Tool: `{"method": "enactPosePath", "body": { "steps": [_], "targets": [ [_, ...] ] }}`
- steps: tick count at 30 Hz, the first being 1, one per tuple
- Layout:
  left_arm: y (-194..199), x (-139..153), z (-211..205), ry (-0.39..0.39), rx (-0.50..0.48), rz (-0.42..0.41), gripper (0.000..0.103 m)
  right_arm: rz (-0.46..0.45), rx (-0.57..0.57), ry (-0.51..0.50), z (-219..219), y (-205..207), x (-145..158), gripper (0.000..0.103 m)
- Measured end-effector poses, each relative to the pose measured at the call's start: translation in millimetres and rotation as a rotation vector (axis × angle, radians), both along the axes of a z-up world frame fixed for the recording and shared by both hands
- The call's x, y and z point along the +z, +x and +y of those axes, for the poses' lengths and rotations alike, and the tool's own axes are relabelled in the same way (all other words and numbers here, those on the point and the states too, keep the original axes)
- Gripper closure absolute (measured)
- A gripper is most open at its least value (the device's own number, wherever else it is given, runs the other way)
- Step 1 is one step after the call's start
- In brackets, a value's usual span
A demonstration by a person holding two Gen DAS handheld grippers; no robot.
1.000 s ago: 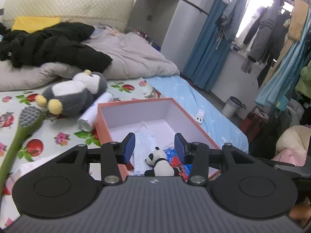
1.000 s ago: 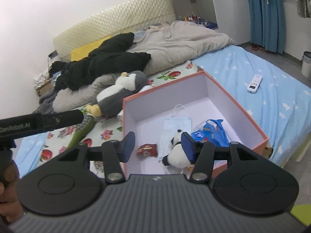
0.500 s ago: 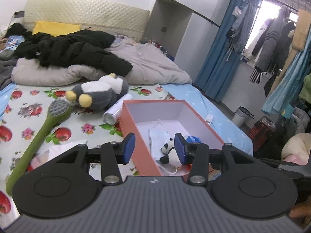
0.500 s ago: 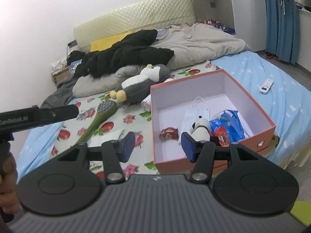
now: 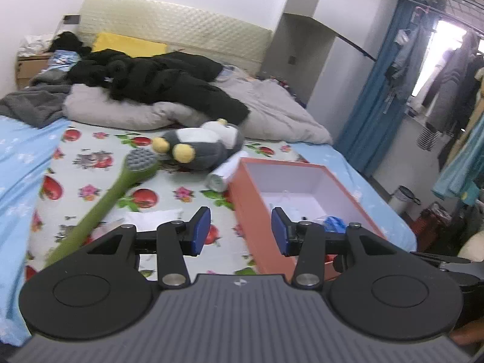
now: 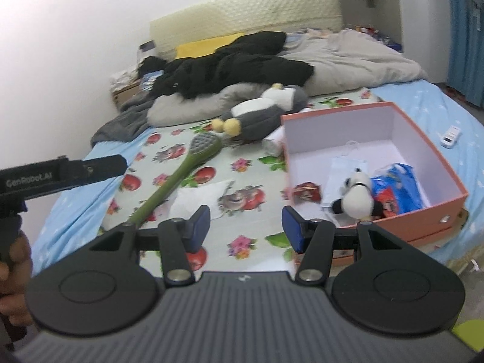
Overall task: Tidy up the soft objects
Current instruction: 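Move both open tools back toward the towel and clear bag on the bed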
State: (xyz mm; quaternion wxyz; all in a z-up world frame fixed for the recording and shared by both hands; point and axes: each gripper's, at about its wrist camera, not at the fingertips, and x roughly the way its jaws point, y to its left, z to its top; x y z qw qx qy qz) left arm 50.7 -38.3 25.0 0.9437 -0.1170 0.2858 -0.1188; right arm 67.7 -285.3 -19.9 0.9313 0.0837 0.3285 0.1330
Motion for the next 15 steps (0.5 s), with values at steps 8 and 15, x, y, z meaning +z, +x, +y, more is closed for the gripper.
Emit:
{"method": "enactPosePath", "body": {
  "steps": [8,15],
  "targets": [
    [-21,-11,38,0.012,0.114,0.010,0.053,-0.010,0.108,0.004,38,-1,0,0.047],
    [-25,-34,67,-0.002,0.168,0.050,0.053,0.026,0.186,-0.024,69,2,-10,0.048]
  ]
}}
